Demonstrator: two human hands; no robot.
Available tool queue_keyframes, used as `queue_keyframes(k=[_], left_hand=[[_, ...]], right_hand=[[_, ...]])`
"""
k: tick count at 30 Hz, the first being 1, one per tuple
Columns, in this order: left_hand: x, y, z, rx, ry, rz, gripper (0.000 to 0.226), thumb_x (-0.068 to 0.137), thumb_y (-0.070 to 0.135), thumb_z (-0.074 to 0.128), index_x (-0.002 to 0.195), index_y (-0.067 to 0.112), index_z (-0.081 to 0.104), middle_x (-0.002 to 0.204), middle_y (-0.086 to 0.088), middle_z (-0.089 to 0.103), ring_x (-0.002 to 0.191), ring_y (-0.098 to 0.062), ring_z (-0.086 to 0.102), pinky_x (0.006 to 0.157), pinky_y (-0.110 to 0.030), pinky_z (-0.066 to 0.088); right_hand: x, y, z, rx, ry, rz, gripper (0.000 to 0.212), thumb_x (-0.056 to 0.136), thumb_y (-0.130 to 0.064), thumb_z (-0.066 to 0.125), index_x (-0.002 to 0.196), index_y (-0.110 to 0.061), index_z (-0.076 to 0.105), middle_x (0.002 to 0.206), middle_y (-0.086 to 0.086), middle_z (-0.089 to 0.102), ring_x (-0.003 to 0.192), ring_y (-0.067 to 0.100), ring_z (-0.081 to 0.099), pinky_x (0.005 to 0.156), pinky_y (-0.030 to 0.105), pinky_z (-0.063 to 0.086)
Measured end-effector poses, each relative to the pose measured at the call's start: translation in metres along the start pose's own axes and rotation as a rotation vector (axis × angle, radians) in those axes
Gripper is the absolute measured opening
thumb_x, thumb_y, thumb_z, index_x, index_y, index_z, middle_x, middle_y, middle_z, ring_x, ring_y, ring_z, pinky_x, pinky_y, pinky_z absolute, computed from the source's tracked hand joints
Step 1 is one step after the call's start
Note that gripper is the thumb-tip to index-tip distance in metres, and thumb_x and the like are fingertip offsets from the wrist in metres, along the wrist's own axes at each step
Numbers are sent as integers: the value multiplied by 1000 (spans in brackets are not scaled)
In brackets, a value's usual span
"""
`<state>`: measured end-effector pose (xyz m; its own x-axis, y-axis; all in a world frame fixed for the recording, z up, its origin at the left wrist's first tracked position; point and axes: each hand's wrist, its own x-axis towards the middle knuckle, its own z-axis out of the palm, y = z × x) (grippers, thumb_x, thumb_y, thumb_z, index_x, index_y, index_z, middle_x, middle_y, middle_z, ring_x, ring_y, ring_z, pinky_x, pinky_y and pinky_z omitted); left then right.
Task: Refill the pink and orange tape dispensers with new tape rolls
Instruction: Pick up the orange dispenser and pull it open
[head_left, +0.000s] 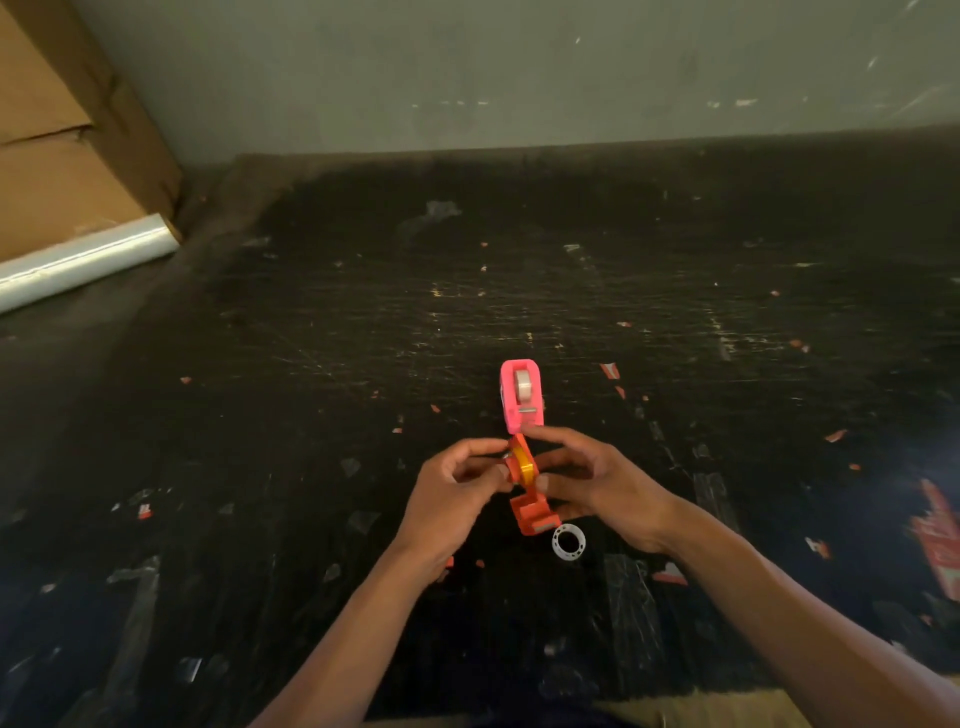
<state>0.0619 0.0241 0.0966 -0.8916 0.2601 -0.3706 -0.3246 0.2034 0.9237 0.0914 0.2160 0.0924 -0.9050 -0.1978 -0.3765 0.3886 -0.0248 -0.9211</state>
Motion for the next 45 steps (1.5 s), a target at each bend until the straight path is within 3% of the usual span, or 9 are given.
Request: queue_keyframes(k=[5,8,13,20,26,35,39,42,45], left_hand=[[4,-9,3,-126,-42,-93,18,93,10,67,106,20,73,104,-4,78,97,-16,75,89,-35,59],[7,-15,13,-147,-59,-117,18,93,9,67,105,19,75,107,-5,77,97,-16,75,89,-34,60],[10,-26,12,-49,1,-83,18,95,13,64,105,25,73,104,-2,76,92,-12,75,88,-34,61],[0,-33,0,94,-159,-117,17,97,35,61,111,32,68,113,0,70,101,-13,70,84,-31,61],[-2,-31,-4,498,-180,181,38,84,41,75,121,41,65,112,12,66,100,0,65,91,-23,54],[-10,-28,-7,716,-216,291,56,80,42,78,130,45,54,121,15,56,112,-1,57,104,-31,49],[-11,-29,-10,646,-93,298,40,81,29,80,114,38,61,108,15,67,100,3,65,95,-26,55],[-14,-29,-15,477,29,229,32,81,25,81,106,35,63,100,15,71,93,12,64,82,-10,54],[-14,-31,-18,282,130,128,28,81,27,80,104,33,65,103,13,73,97,4,67,87,-22,56]], right_hand=[[1,4,-2,-13,65,44,43,94,6,56,130,-17,59,118,14,65,102,23,69,87,43,60],[5,12,5,18,99,56,43,93,7,57,129,-15,59,118,15,67,105,26,68,94,51,56],[6,16,12,-61,187,45,42,94,4,56,131,-18,55,114,8,67,102,21,68,88,40,59],[4,19,9,-33,222,45,37,97,2,52,130,-17,55,113,9,67,103,25,70,88,44,59],[5,20,9,41,193,67,43,97,9,43,131,-17,50,120,16,63,99,28,72,82,42,61],[5,21,8,155,183,77,44,95,10,44,131,-16,48,121,21,62,101,32,71,85,45,60],[3,20,11,186,216,69,41,96,10,44,128,-15,50,116,19,63,96,31,73,82,41,61],[3,24,13,97,398,5,34,97,5,48,124,-16,56,112,15,64,94,25,70,76,32,60],[5,27,13,75,541,-41,33,97,1,51,122,-19,58,111,13,64,96,22,65,76,31,55]])
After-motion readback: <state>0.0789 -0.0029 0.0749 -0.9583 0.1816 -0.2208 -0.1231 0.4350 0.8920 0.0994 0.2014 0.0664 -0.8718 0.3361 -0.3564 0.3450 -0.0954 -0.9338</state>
